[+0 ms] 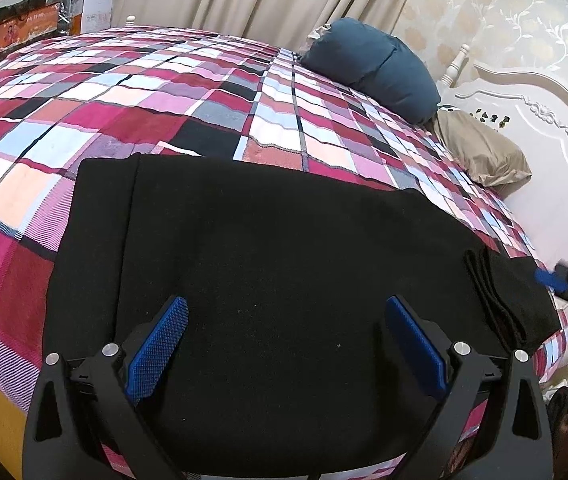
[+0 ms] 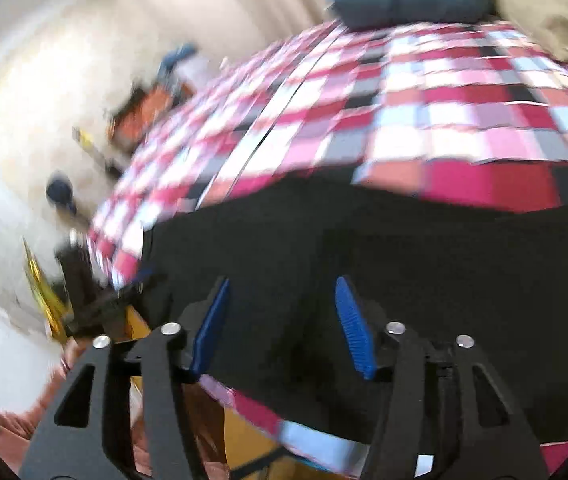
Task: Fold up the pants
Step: 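Lay the hem down onto the folded pants with the right gripper, then grasp the folded leg end again with the right gripper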
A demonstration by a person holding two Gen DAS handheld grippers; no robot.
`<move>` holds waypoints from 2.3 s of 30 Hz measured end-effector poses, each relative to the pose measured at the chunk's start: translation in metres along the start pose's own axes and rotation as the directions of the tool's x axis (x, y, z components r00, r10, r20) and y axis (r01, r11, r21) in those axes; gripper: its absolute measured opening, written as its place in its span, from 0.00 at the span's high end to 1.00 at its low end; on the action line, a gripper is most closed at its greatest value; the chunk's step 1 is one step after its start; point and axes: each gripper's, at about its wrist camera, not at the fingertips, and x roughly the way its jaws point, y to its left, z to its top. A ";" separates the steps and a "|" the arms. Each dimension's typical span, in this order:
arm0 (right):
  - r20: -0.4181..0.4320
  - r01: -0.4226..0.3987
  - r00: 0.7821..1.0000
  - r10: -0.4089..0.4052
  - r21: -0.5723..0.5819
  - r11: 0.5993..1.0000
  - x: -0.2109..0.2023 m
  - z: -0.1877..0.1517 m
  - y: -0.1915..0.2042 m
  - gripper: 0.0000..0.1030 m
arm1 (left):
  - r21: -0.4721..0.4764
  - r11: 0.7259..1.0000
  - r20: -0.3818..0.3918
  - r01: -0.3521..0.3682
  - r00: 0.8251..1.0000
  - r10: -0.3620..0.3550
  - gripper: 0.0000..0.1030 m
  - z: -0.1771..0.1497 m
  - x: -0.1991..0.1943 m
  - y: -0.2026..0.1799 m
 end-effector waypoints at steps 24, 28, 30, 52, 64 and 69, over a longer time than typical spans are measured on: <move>0.073 -0.173 0.985 0.158 0.485 0.857 -0.044 0.005 -0.249 0.66 | 0.012 0.999 -0.014 -0.046 0.999 0.047 0.05 0.001 0.005 -0.006; 0.086 -0.219 0.975 0.203 0.478 0.850 -0.056 -0.014 -0.240 0.52 | 0.007 0.999 -0.016 -0.041 0.999 0.041 0.05 0.002 0.004 -0.006; 0.073 -0.231 0.972 0.223 0.457 0.859 -0.063 -0.026 -0.232 0.48 | 0.004 0.999 -0.016 -0.037 0.999 0.038 0.05 0.002 0.004 -0.005; -0.006 -0.175 0.981 0.193 0.401 0.899 -0.077 -0.067 -0.213 0.76 | 0.007 0.999 -0.020 -0.038 0.999 0.038 0.05 0.001 0.004 -0.005; 0.129 -0.126 0.989 0.077 0.426 0.896 -0.119 -0.071 -0.193 0.45 | 0.015 0.999 -0.061 -0.028 0.998 0.029 0.05 0.006 0.005 -0.005; 0.142 -0.075 0.990 0.013 0.442 0.894 -0.124 -0.076 -0.182 0.45 | 0.032 0.999 -0.108 -0.031 0.994 0.035 0.05 0.011 0.005 -0.007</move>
